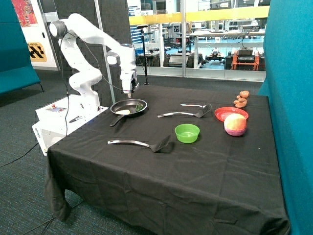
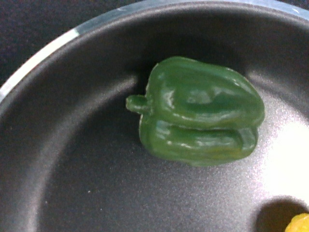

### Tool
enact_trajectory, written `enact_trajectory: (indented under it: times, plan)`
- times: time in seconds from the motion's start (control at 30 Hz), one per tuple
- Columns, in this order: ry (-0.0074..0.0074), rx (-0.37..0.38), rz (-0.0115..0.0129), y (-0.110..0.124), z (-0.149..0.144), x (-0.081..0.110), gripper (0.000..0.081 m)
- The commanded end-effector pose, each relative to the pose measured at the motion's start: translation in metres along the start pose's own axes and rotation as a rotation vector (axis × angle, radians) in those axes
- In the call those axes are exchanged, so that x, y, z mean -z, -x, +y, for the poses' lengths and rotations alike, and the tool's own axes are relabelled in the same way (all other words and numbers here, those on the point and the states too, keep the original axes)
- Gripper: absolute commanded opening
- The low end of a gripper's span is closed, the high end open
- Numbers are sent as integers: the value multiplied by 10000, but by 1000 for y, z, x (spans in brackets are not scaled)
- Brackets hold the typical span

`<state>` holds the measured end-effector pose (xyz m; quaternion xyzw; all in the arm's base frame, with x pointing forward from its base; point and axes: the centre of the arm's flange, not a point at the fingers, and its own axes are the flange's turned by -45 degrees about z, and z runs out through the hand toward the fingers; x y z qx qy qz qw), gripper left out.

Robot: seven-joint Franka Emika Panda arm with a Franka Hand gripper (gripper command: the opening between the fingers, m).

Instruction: Cook the vegetables

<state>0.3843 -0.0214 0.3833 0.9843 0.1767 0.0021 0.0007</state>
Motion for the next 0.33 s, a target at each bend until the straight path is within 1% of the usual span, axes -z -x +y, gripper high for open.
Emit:
enact_trajectory:
  times: [0.0,0.17,0.2,0.3]
  plan:
    - [-22,52,-38,-9,4,1,548]
    - [-22,146,-38,-16,5,5,537]
    - [-22,165,-38,-17,5,6,553]
    - [-23,351,-38,-22,5,7,544]
